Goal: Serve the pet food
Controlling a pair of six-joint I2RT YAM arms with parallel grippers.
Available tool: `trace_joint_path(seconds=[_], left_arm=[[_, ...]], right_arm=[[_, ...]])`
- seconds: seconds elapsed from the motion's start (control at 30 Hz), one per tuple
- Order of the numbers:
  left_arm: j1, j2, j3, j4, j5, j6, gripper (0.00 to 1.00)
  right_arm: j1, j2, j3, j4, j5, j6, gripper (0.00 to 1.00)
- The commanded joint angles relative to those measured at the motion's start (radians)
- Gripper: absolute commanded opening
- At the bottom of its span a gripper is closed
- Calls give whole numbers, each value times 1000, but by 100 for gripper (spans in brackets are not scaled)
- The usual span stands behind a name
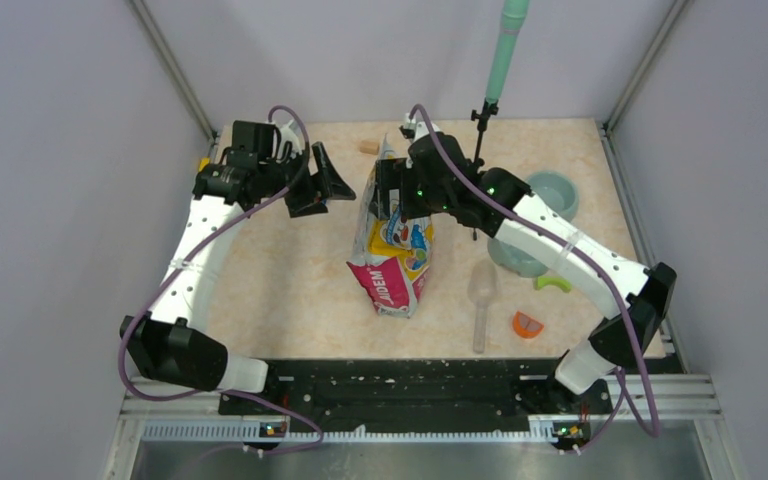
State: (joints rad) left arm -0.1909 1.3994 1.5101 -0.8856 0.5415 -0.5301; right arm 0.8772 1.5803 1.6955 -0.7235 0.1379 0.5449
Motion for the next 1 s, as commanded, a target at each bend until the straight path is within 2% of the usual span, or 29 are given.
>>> trace_joint_path(seconds=[0.0,0.3,0.5,0.83,0.97], left_arm=[[2,-21,-16,47,-2,-10,81],[2,-36,-14,31,-26,-4,81],[2,-42,-14,22,-31,0,81],[2,-29,-1,22,-16,-1,81],[-3,-28,-1,22,-12,0,81]], right_arm=[[24,-44,10,74,-42,-7,87],[39,9,47,37,-6,-18,87],[39,-38,-22,38,93,15,87],[39,-40,-19,6,128,36,86],[39,-48,-29,12,137,37,81]])
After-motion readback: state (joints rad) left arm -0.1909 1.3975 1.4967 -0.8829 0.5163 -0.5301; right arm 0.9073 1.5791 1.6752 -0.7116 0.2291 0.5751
